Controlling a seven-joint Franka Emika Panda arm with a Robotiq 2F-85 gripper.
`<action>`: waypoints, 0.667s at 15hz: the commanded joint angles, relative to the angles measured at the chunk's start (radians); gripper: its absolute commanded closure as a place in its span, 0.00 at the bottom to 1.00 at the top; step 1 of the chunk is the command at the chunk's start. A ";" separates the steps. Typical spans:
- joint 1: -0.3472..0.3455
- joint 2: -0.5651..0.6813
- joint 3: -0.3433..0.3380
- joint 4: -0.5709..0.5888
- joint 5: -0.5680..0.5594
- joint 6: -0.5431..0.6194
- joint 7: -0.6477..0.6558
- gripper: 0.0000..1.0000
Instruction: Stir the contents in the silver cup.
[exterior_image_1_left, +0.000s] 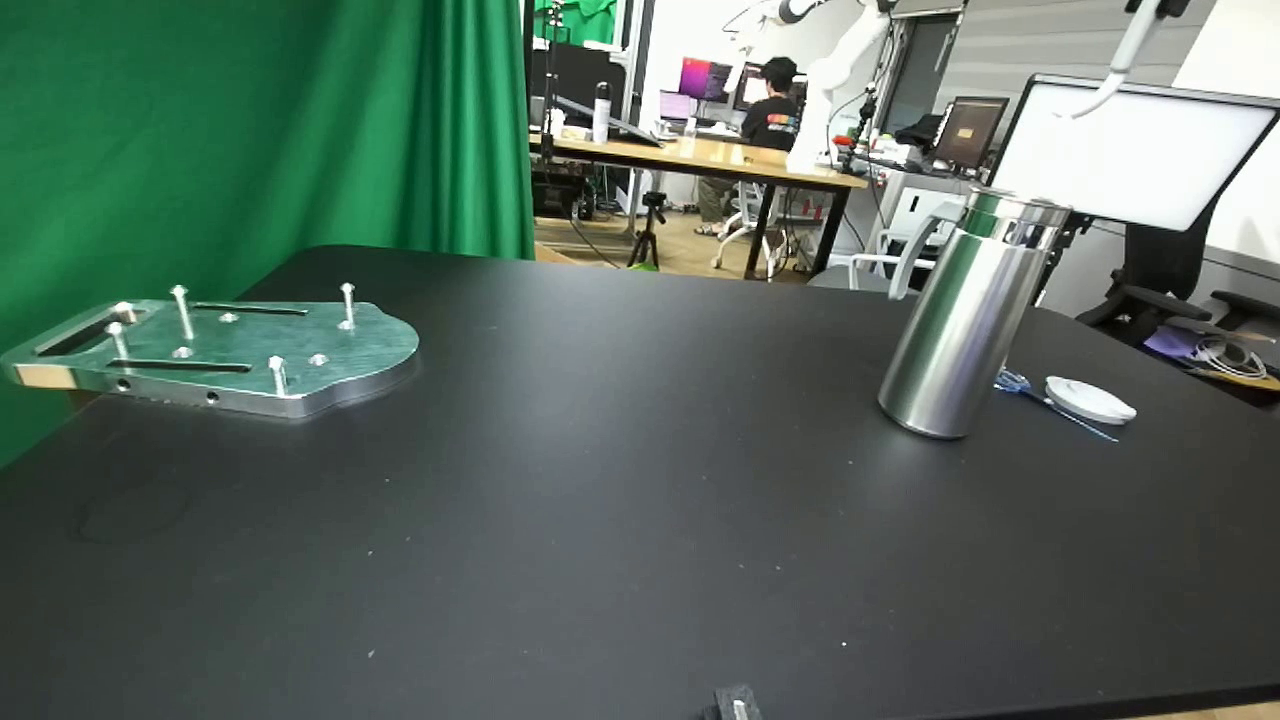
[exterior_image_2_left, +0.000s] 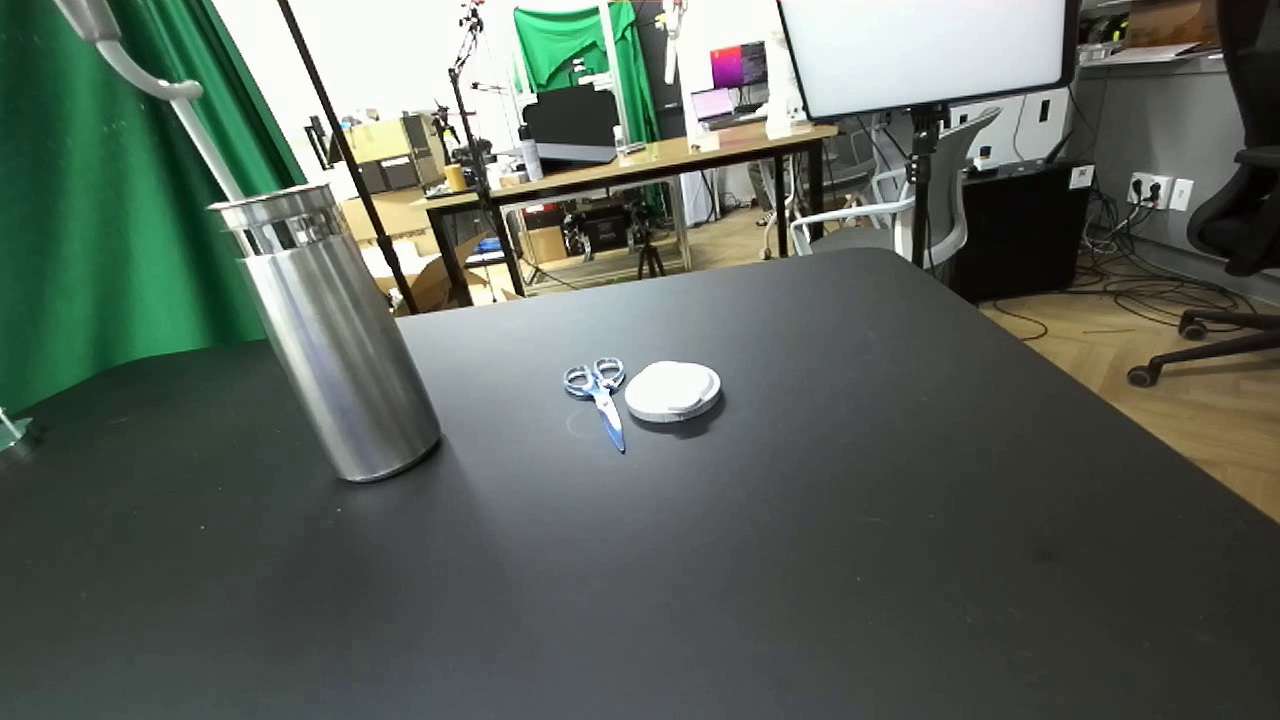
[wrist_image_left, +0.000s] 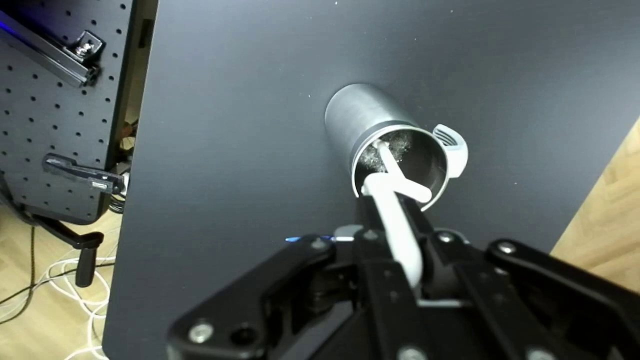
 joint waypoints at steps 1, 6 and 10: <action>-0.009 -0.016 -0.003 0.023 0.014 -0.029 -0.041 0.96; -0.038 0.059 -0.013 0.021 0.013 0.063 -0.042 0.96; -0.055 0.169 -0.028 0.034 0.026 0.140 -0.022 0.96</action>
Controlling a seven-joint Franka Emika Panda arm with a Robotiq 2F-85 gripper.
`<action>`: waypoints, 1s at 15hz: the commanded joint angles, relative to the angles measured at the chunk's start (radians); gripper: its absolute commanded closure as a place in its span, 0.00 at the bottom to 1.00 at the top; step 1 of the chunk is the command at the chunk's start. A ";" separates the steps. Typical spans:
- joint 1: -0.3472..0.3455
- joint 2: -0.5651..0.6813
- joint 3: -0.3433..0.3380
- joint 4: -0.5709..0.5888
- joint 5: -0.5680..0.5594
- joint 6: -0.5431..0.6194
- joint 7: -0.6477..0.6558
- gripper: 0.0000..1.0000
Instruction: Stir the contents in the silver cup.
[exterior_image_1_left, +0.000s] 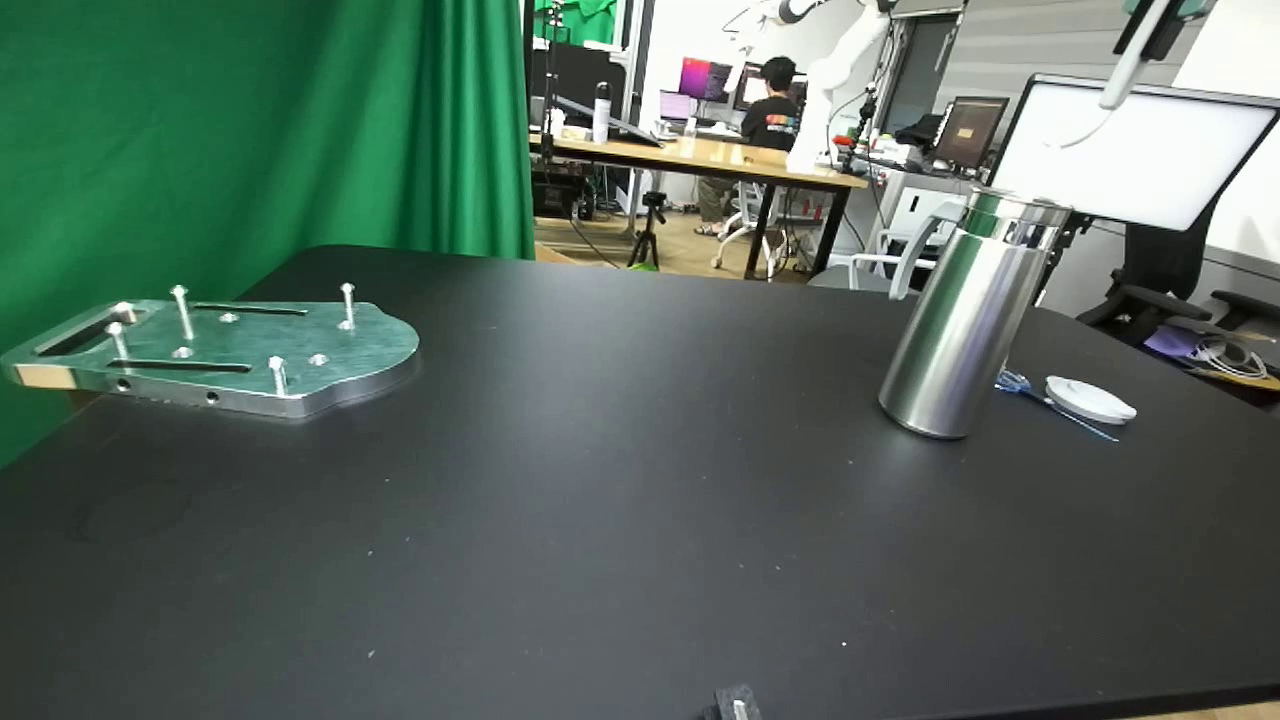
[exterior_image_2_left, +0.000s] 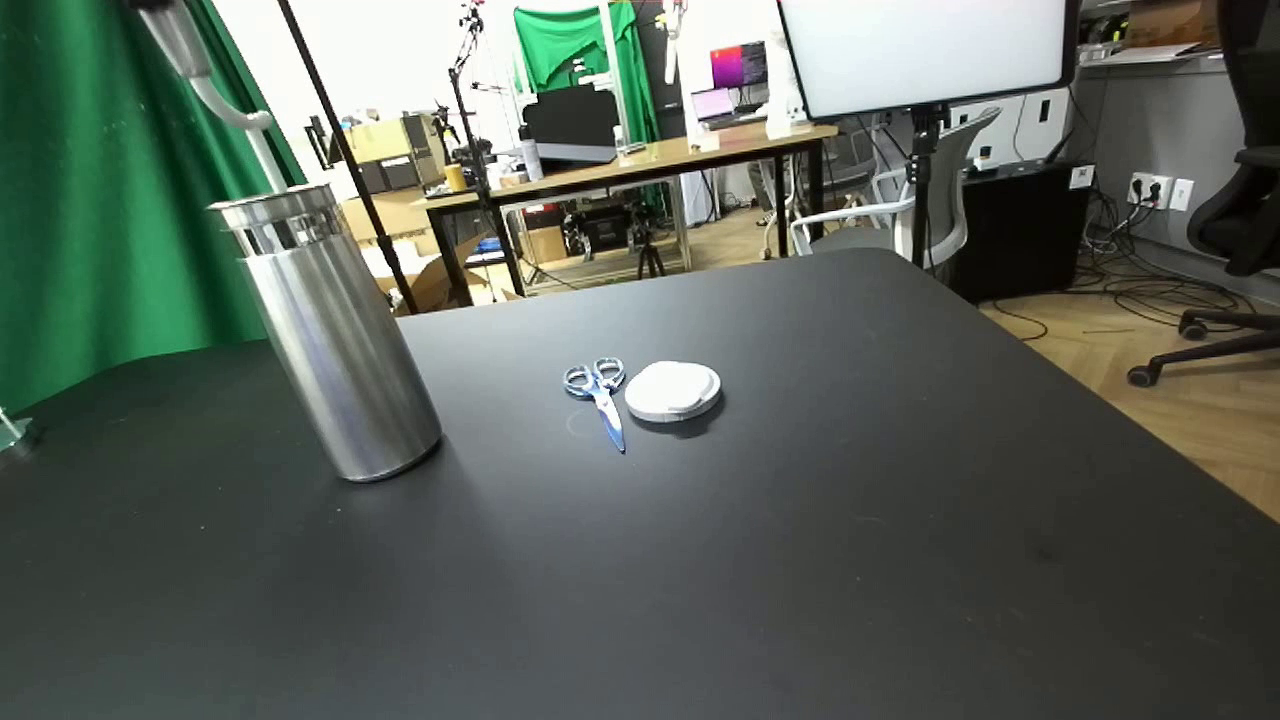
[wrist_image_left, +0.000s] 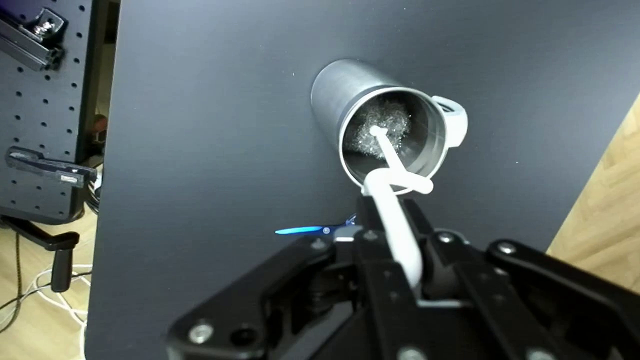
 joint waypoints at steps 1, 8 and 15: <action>-0.012 0.112 -0.012 0.037 0.012 0.052 0.016 0.96; 0.006 0.242 -0.022 0.055 0.007 0.086 0.017 0.96; 0.025 0.157 -0.018 0.054 0.003 0.053 0.012 0.96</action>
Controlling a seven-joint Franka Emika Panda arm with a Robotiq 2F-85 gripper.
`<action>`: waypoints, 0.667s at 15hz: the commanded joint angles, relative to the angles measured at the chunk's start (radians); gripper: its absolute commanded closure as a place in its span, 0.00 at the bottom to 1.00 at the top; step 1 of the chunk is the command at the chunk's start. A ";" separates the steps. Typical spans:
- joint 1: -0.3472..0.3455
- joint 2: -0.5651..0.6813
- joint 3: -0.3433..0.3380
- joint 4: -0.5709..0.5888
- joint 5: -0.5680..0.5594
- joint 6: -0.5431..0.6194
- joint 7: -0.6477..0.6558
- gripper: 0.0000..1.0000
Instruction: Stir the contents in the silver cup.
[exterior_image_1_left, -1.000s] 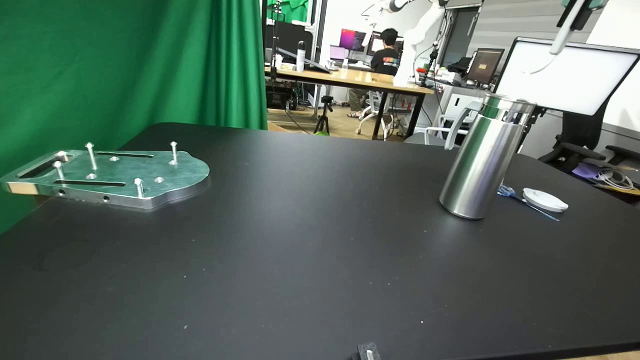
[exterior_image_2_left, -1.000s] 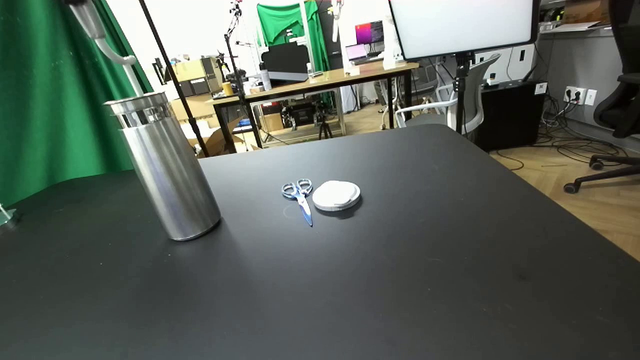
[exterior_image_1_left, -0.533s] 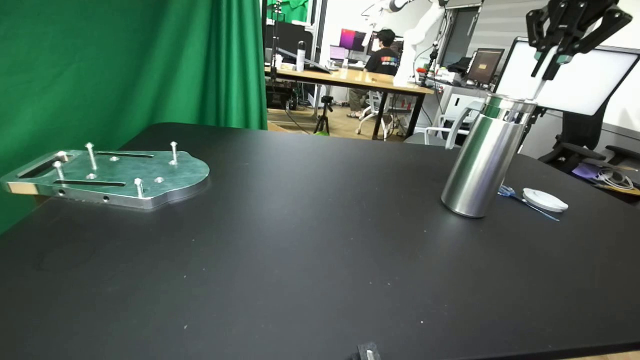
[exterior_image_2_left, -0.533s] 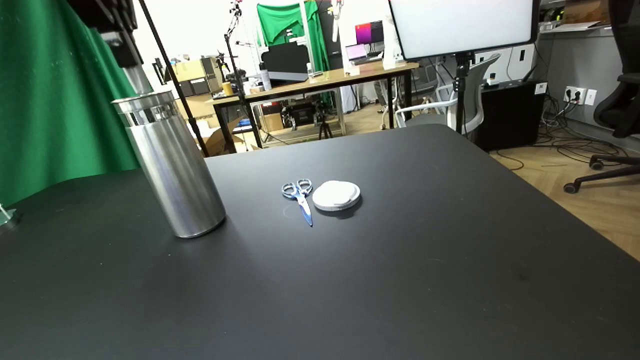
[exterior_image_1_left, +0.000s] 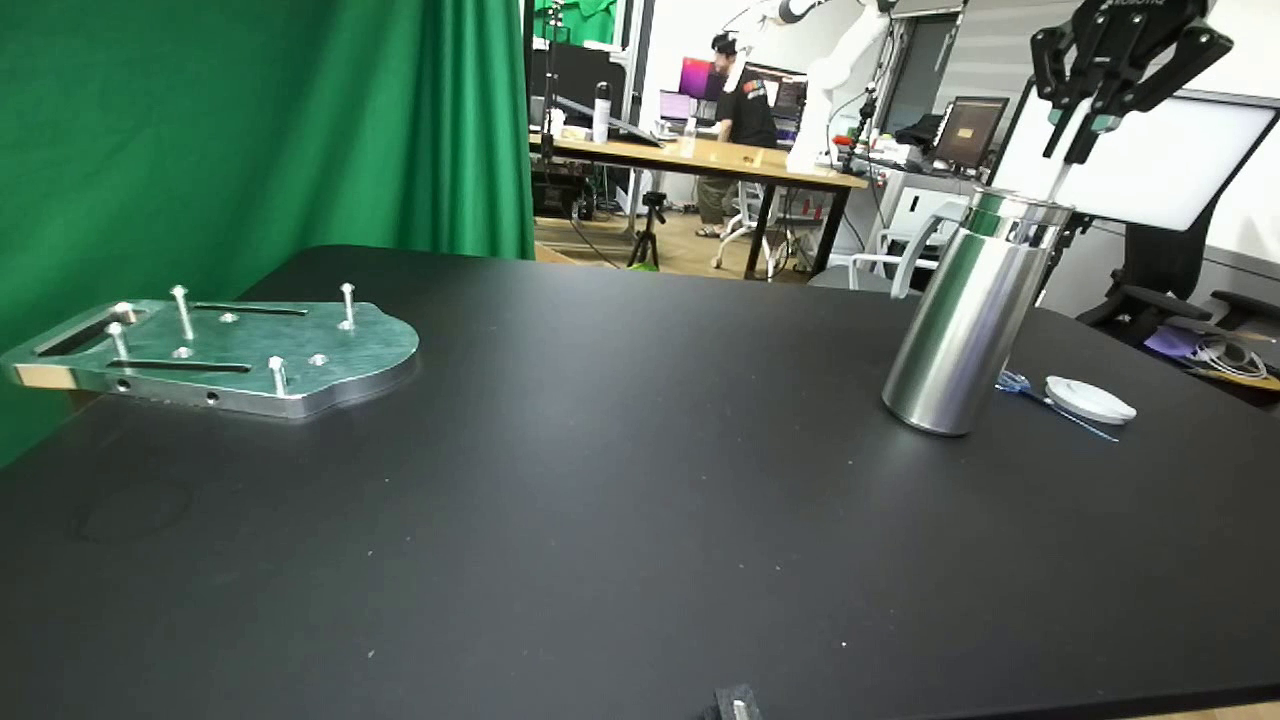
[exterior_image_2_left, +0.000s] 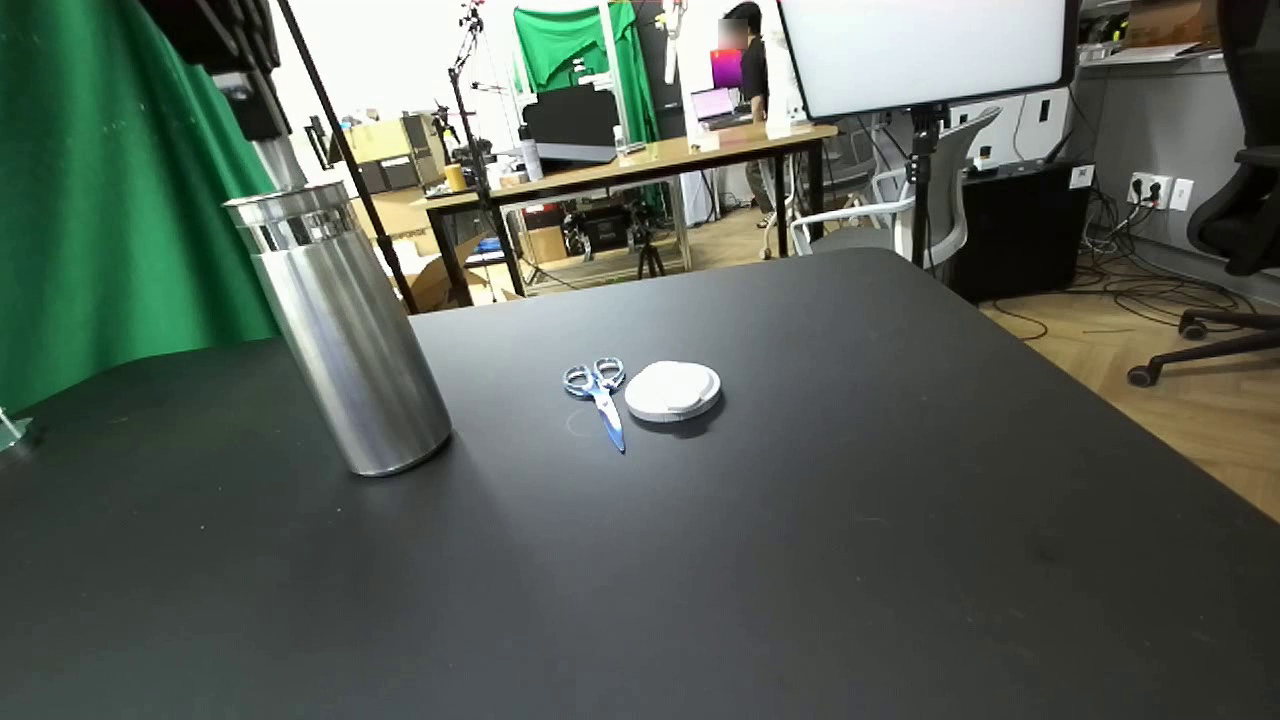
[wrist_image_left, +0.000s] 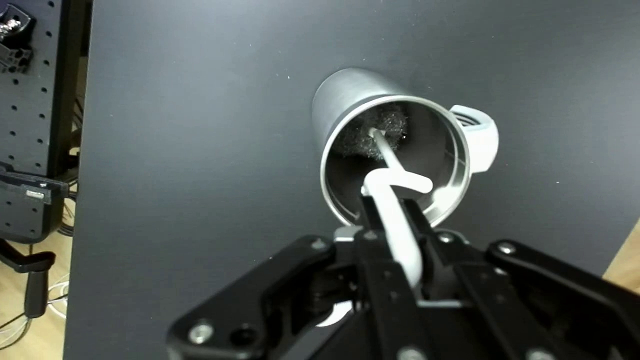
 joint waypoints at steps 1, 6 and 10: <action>0.017 -0.085 -0.005 0.002 -0.004 -0.044 0.012 0.96; 0.018 -0.217 0.014 -0.011 -0.008 -0.091 0.009 0.96; 0.011 -0.264 0.029 -0.007 -0.003 -0.098 0.005 0.96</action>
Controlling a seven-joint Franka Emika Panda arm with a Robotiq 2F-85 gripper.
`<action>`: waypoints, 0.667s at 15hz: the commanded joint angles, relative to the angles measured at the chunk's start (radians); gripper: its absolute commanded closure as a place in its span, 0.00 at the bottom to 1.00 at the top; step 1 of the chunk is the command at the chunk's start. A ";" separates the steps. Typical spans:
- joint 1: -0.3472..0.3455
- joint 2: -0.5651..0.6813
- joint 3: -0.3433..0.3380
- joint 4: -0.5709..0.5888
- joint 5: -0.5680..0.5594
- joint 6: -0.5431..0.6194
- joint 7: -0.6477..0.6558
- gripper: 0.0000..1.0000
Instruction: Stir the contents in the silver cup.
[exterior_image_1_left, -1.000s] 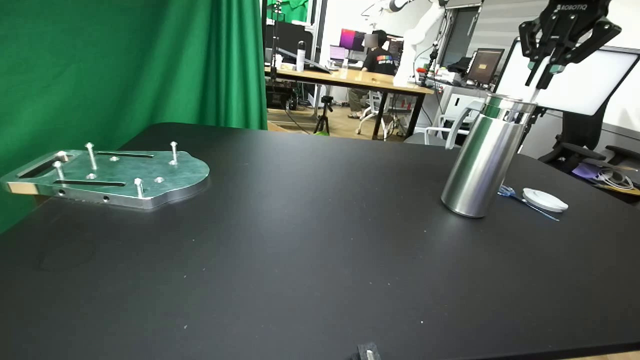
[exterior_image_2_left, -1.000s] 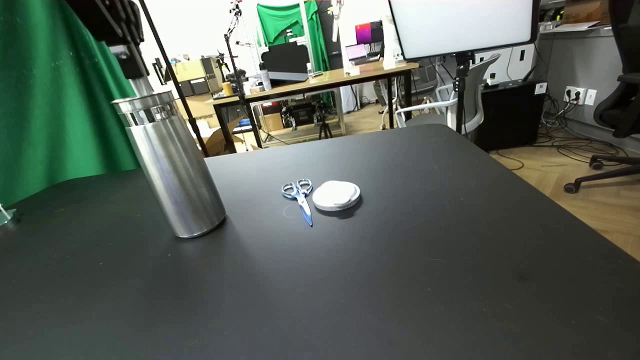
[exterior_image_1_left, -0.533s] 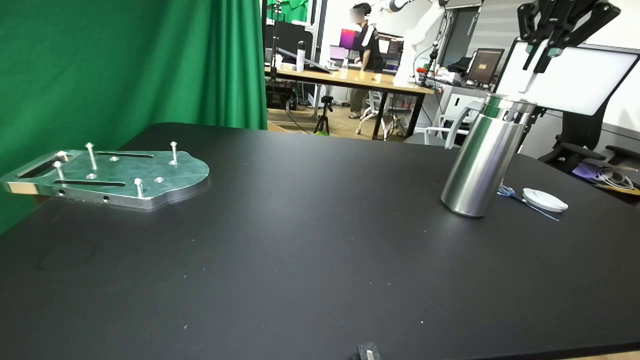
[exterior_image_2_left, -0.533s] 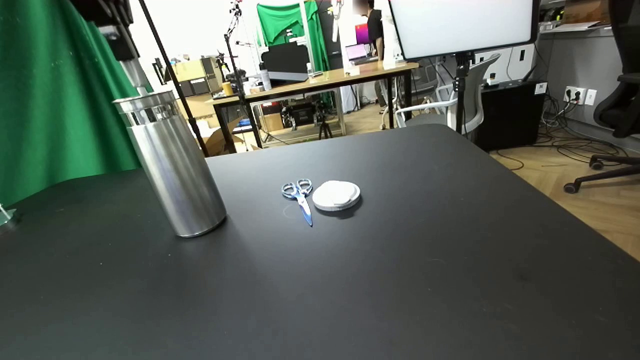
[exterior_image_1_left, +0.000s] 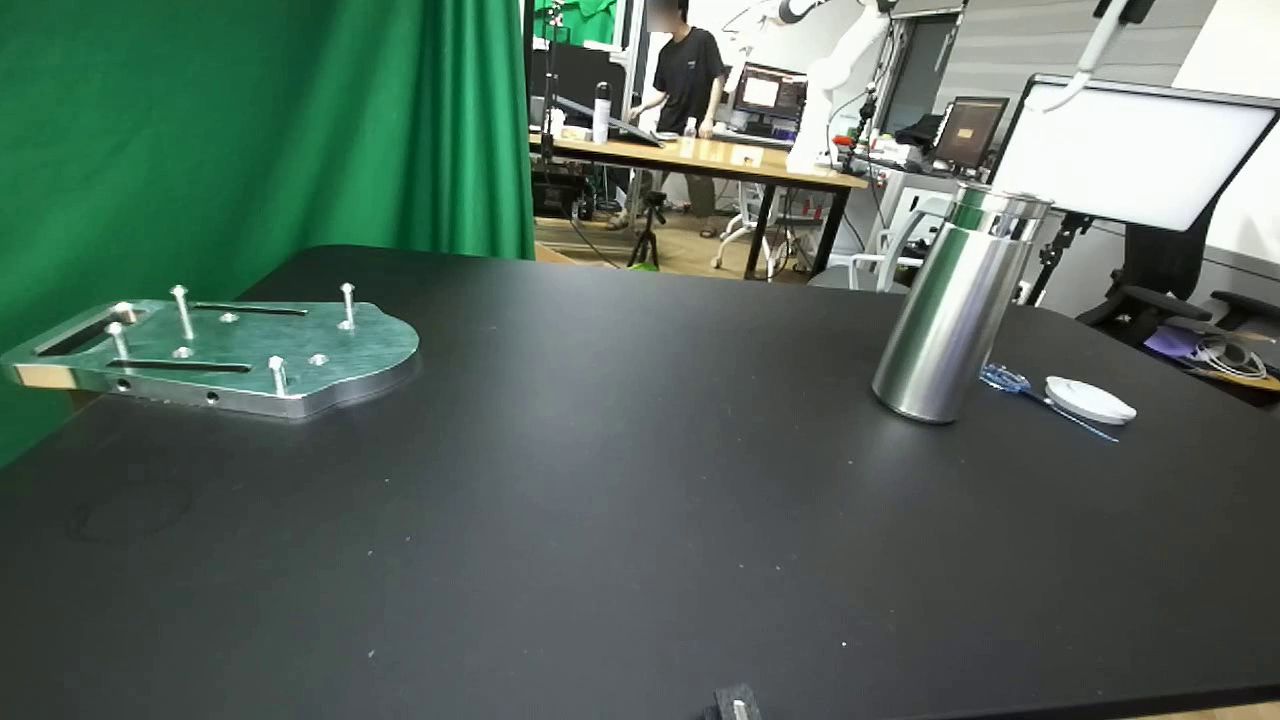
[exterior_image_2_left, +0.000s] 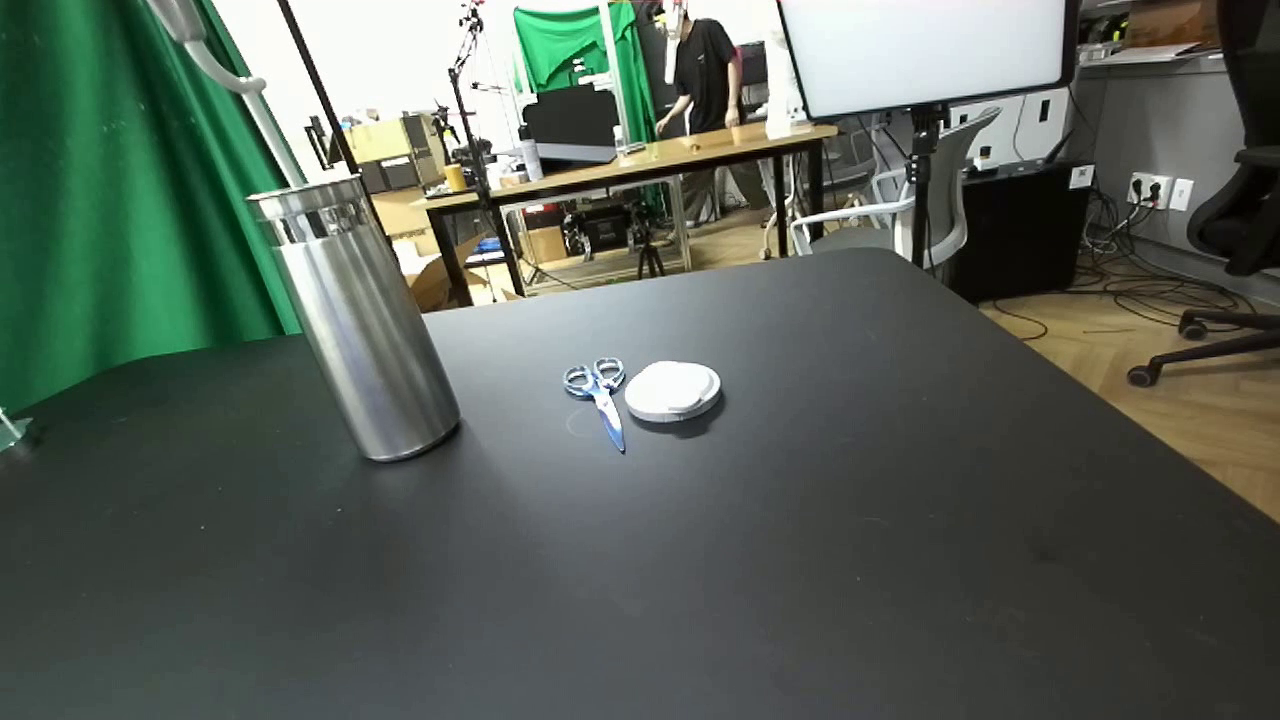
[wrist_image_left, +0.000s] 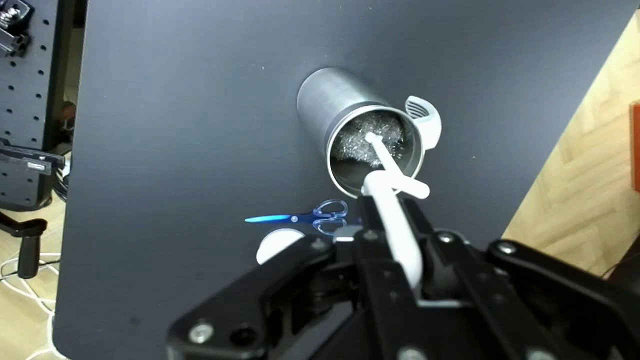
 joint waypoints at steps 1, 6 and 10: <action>-0.006 -0.033 0.009 -0.002 0.000 -0.013 0.005 0.96; -0.008 0.081 -0.014 0.019 0.030 -0.001 -0.017 0.96; -0.005 0.195 -0.045 0.050 0.070 0.002 -0.035 0.96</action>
